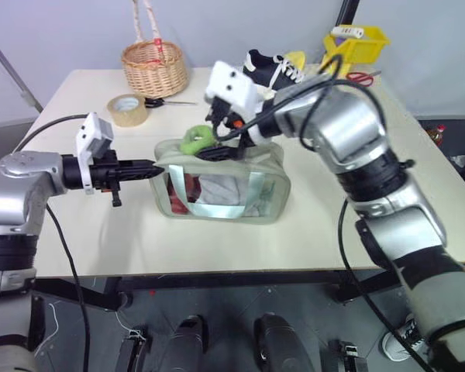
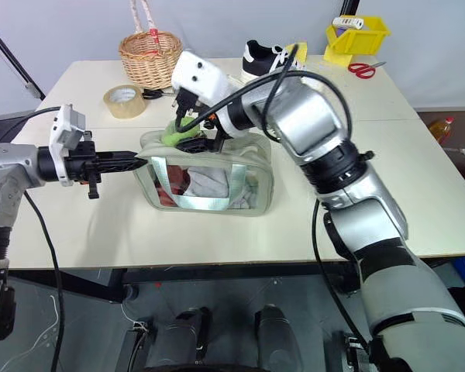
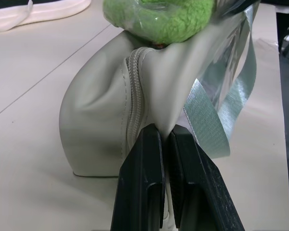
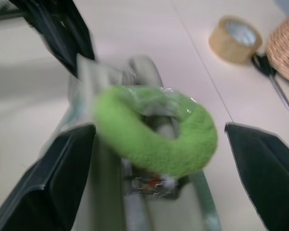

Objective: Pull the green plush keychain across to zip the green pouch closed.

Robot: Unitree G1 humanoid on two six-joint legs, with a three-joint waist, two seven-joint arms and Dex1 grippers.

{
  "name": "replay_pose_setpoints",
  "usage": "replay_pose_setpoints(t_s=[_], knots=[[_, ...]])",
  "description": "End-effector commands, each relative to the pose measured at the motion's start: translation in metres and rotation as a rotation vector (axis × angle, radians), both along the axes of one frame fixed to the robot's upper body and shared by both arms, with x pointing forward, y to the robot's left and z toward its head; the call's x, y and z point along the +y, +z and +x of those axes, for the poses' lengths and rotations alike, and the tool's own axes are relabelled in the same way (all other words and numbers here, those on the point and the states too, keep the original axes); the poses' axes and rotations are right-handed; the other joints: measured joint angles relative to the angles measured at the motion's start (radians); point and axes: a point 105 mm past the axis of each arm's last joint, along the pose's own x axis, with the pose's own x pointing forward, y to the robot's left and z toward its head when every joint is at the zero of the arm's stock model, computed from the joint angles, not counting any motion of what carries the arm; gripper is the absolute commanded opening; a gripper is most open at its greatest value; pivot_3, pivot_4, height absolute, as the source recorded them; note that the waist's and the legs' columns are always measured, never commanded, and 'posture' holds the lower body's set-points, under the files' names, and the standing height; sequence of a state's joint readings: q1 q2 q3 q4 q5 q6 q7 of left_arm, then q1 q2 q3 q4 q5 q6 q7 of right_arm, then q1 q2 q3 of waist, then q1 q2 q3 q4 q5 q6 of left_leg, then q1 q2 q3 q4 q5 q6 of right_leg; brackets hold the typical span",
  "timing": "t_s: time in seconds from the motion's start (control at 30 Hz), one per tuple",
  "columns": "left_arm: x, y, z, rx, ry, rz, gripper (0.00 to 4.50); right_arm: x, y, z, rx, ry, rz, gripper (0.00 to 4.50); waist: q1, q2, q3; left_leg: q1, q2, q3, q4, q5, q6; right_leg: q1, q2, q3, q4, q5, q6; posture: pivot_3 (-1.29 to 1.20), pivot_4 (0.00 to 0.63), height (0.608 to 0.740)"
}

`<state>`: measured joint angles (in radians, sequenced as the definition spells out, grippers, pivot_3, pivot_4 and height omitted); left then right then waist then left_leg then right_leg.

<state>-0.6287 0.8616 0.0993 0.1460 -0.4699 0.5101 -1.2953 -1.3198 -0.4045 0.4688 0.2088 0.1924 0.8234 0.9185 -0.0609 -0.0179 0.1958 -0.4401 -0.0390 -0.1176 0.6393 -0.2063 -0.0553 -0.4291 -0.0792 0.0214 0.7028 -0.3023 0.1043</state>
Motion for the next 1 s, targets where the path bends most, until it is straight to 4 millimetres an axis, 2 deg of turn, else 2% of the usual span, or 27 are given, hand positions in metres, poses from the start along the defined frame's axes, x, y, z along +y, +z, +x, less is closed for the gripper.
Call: replay_pose_setpoints(t_s=[0.03, 0.23, 0.33, 0.4, 0.53, 0.6, 0.7, 0.8, 0.9, 0.93, 1.0], knots=[[-0.001, 0.006, -0.005, -0.031, -0.008, -0.002, 0.00, 0.001, 0.012, 0.005, -0.094, 0.006, -0.037, 3.07, 0.000, 0.000, 0.000, 0.000, 0.000, 0.000, 0.000, 0.000, 0.000, 0.000, 0.000, 0.000, 0.000, 0.000, 0.000, 0.00, 0.150, 0.695], [0.001, 0.003, -0.007, -0.023, 0.001, -0.001, 0.00, 0.002, 0.015, -0.001, -0.069, 0.039, -0.005, 0.04, -0.002, 0.000, 0.000, 0.000, 0.000, 0.000, 0.000, 0.000, 0.000, 0.000, 0.000, 0.000, 0.000, 0.000, 0.000, 0.00, 0.150, 0.695], [0.001, 0.002, -0.006, -0.022, 0.005, -0.001, 0.00, -0.003, 0.019, -0.006, -0.024, 0.040, 0.043, 0.04, -0.002, 0.000, 0.000, 0.000, 0.000, 0.000, 0.000, 0.000, 0.000, 0.000, 0.000, 0.000, 0.000, 0.000, 0.000, 0.00, 0.150, 0.695], [0.001, 0.002, -0.005, -0.019, 0.010, -0.005, 0.00, -0.014, 0.027, -0.004, 0.019, -0.017, 0.105, 0.04, -0.001, 0.000, 0.000, 0.000, 0.000, 0.000, 0.000, 0.000, 0.000, 0.000, 0.000, 0.000, 0.000, 0.000, 0.000, 0.00, 0.150, 0.695], [0.002, 0.000, -0.005, -0.012, 0.019, -0.006, 0.00, -0.051, 0.047, 0.006, 0.083, -0.169, 0.258, 0.04, 0.004, 0.000, 0.000, 0.000, 0.000, 0.000, 0.000, 0.000, 0.000, 0.000, 0.000, 0.000, 0.000, 0.000, 0.000, 0.00, 0.150, 0.695], [0.003, -0.001, -0.005, -0.008, 0.022, -0.005, 0.00, -0.071, 0.050, 0.006, 0.105, -0.228, 0.301, 0.04, 0.007, 0.000, 0.000, 0.000, 0.000, 0.000, 0.000, 0.000, 0.000, 0.000, 0.000, 0.000, 0.000, 0.000, 0.000, 0.00, 0.150, 0.695], [0.005, -0.003, -0.003, -0.003, 0.042, -0.007, 0.00, -0.118, 0.037, 0.016, 0.062, -0.404, 0.261, 0.04, 0.018, 0.000, 0.000, 0.000, 0.000, 0.000, 0.000, 0.000, 0.000, 0.000, 0.000, 0.000, -0.001, 0.000, 0.000, 0.00, 0.150, 0.695], [0.009, -0.003, -0.001, -0.001, 0.067, -0.014, 0.00, -0.188, 0.011, 0.020, 0.061, -0.648, 0.207, 0.04, 0.020, 0.000, 0.000, 0.000, -0.001, 0.000, 0.001, 0.000, 0.000, 0.001, 0.000, 0.000, -0.001, 0.000, 0.000, 0.00, 0.150, 0.695], [0.011, -0.004, -0.003, 0.003, 0.079, -0.016, 0.00, -0.261, -0.021, 0.008, -0.011, -0.884, -0.007, 0.04, 0.020, 0.000, 0.000, 0.000, -0.001, 0.001, 0.001, -0.001, 0.001, 0.001, -0.001, 0.000, -0.001, 0.000, 0.000, 0.00, 0.150, 0.695], [0.012, -0.003, -0.003, 0.005, 0.086, -0.022, 0.00, -0.279, -0.032, 0.002, -0.023, -0.933, -0.086, 0.04, 0.019, 0.001, 0.000, 0.000, -0.001, 0.001, 0.001, -0.001, 0.001, 0.001, -0.001, 0.000, -0.001, 0.000, 0.000, 0.00, 0.150, 0.695], [0.014, -0.003, -0.003, 0.008, 0.098, -0.033, 0.00, -0.301, -0.057, -0.011, -0.023, -0.975, -0.236, 0.04, 0.016, 0.001, 0.000, 0.000, -0.001, 0.002, 0.001, -0.001, 0.001, 0.001, -0.001, 0.000, -0.001, 0.000, 0.000, 0.00, 0.150, 0.695]])
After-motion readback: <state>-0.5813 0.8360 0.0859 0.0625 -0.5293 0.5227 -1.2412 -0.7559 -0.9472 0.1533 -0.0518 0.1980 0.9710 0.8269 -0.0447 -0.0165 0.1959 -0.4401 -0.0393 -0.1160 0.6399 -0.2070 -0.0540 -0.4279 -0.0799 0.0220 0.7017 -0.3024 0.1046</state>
